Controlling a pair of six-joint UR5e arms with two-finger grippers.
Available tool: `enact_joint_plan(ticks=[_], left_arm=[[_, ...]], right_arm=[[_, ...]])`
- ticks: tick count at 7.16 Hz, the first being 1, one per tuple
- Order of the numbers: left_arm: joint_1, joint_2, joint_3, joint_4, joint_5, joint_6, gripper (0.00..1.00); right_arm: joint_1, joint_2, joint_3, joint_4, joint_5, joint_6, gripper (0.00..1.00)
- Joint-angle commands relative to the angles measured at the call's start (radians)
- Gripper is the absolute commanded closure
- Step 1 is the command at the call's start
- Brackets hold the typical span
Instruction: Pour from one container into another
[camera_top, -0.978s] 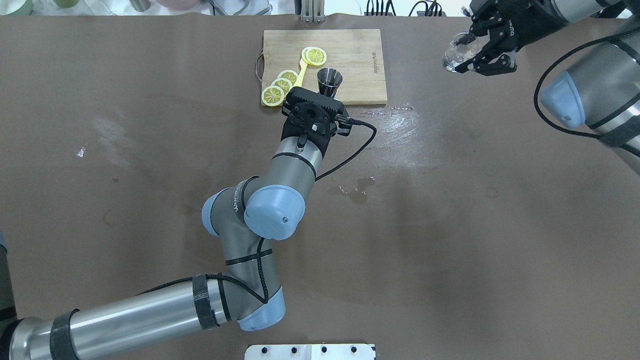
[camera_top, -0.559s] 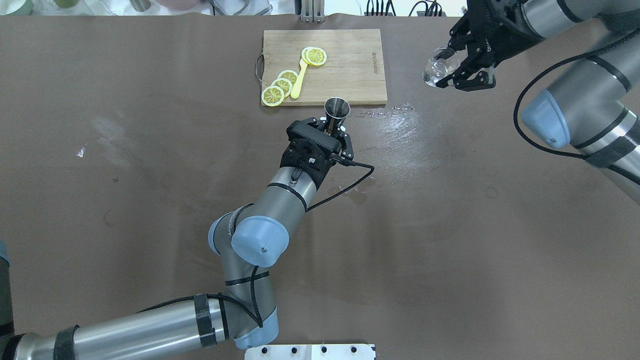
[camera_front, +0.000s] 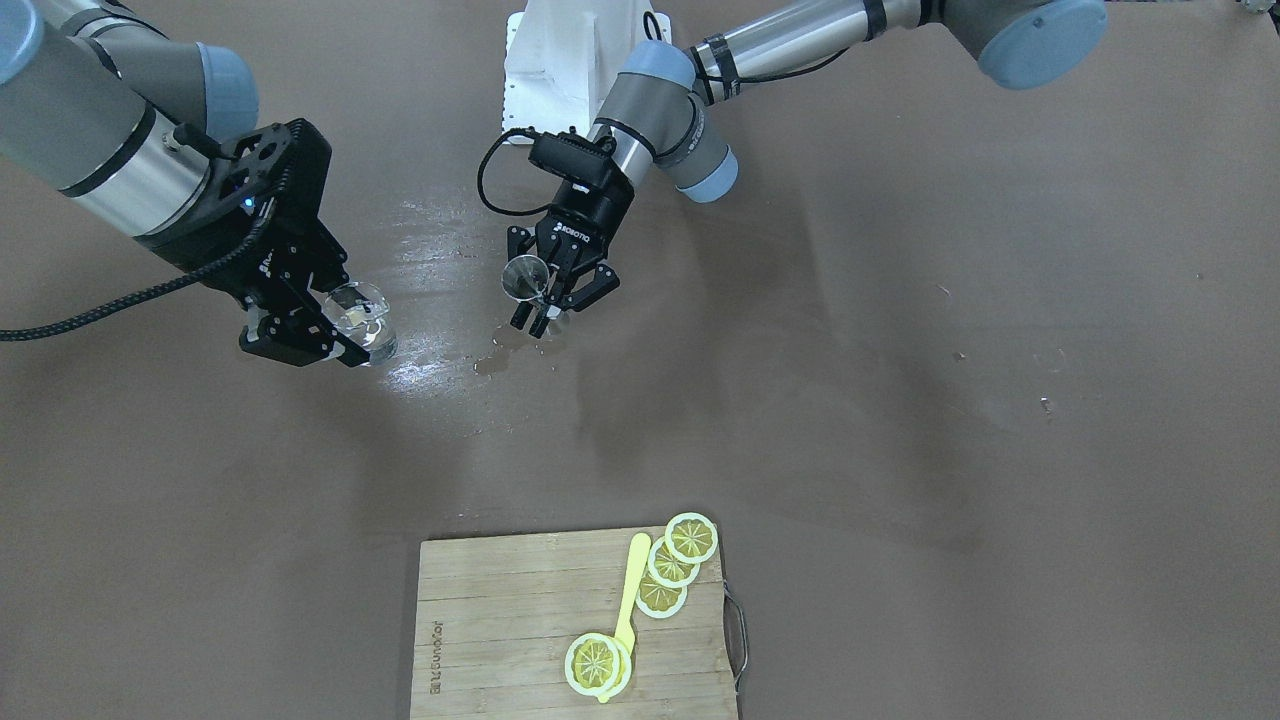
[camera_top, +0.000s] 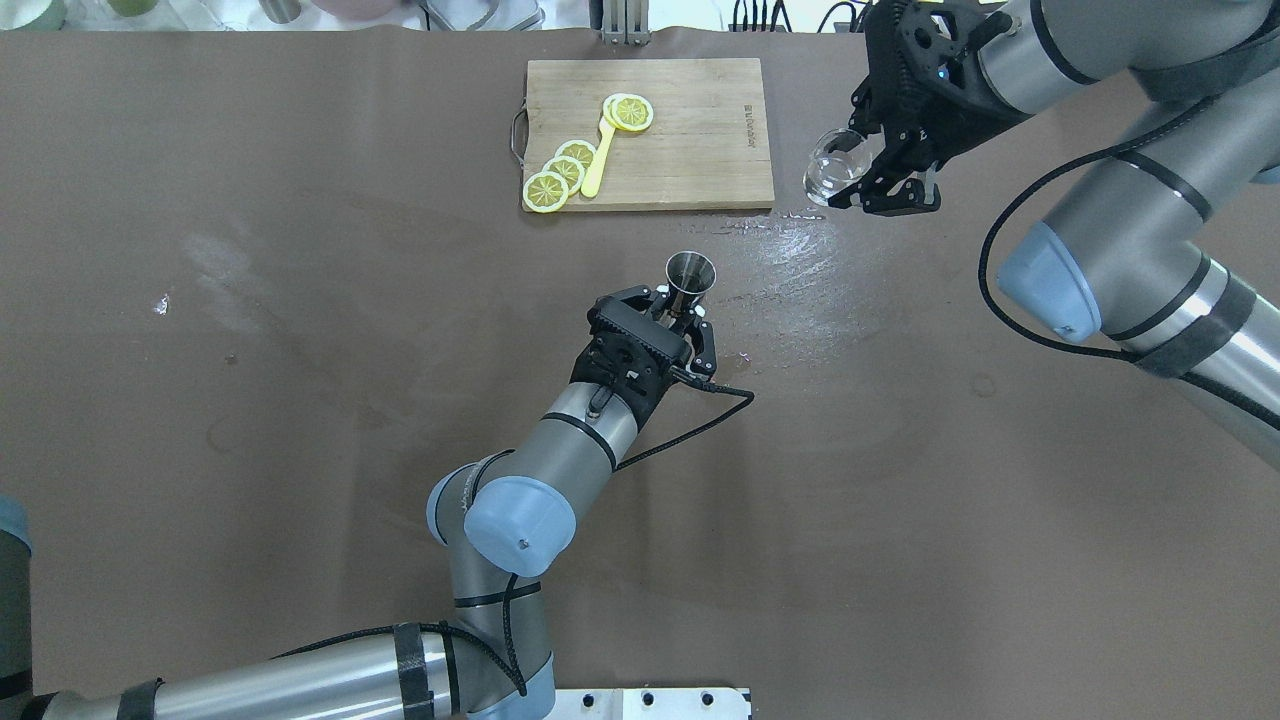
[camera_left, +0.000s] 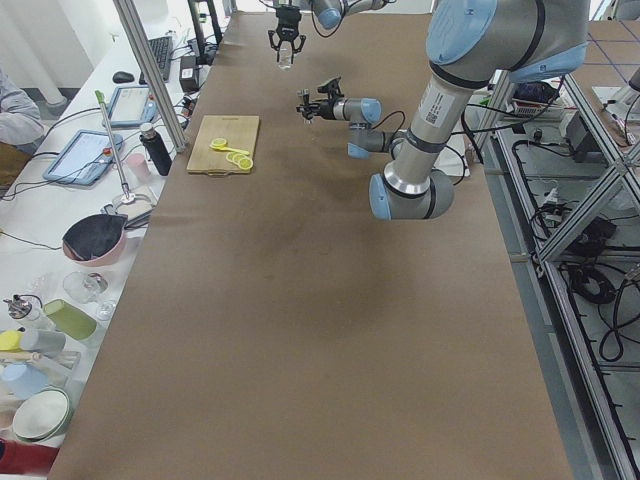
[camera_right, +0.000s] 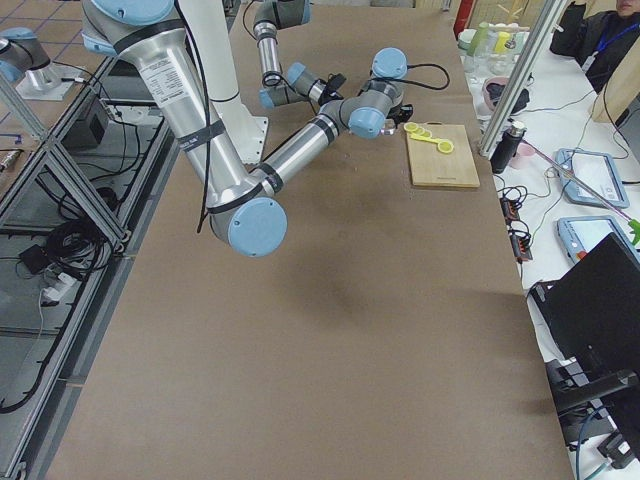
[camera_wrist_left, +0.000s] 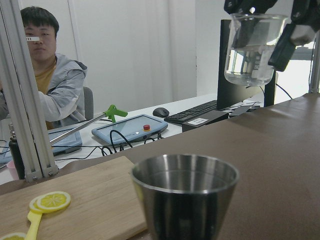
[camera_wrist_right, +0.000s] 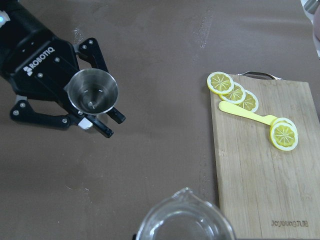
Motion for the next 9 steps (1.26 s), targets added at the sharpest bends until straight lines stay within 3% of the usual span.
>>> enact_joint_plan(ticks=[1,3,5,9], left_arm=[[0.003,-0.013,0.007,0.011,-0.025,0.001,1.00],[0.004,-0.019,0.006,0.013,-0.025,0.001,1.00],[0.017,-0.021,0.003,0.013,-0.025,0.001,1.00],[0.023,-0.058,0.009,0.015,-0.027,0.007,1.00]], right_arm=[[-0.015,0.018,0.018,-0.051,-0.007,0.000,1.00],[-0.041,0.014,0.087,-0.163,-0.056,-0.021,1.00],[-0.078,0.015,0.140,-0.294,-0.131,-0.183,1.00],[-0.139,0.081,0.170,-0.471,-0.208,-0.277,1.00]])
